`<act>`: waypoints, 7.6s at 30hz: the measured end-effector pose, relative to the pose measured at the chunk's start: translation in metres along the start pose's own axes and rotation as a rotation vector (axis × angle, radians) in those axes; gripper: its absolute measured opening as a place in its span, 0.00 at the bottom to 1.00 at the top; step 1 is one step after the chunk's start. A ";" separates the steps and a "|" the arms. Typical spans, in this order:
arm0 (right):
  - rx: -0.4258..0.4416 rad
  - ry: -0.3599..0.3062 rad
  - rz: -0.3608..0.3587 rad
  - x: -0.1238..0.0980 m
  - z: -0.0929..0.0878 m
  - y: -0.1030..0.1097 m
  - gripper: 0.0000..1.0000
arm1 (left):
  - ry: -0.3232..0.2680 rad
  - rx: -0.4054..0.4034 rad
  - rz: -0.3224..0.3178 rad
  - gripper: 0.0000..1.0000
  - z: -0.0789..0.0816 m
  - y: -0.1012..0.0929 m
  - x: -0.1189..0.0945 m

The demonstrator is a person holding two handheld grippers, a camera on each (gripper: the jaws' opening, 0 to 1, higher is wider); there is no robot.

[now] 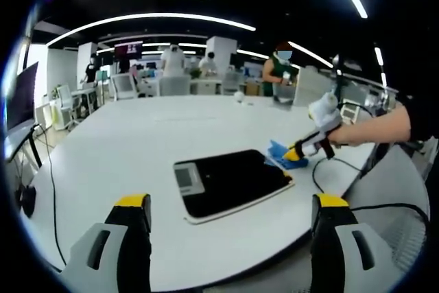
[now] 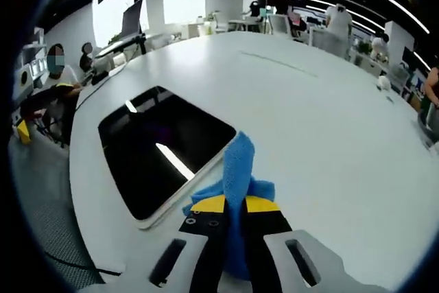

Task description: Wipe the mirror surface with the cleaning cloth until all visible marks leave the cleaned area.

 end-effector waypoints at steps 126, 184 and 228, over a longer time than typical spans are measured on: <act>0.186 -0.047 0.042 0.107 0.092 0.104 0.01 | 0.019 0.052 -0.074 0.99 0.001 -0.007 0.001; 0.137 -0.045 0.141 0.144 0.120 0.172 0.01 | 0.010 0.070 -0.078 0.99 0.002 -0.005 0.000; 0.070 -0.035 0.212 0.124 0.106 0.200 0.01 | 0.016 0.074 -0.081 0.98 0.001 -0.006 0.001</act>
Point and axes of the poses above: the point that each gripper's makers call its tool centre point, and the gripper's own axes: x roughly forward along the fingers, y roughly to its left, z roughly out of its top, the point moved 5 cm from there along -x, roughly backward along the fingers, and after that the axes turned 6 degrees about -y, right-handed, at the moved point
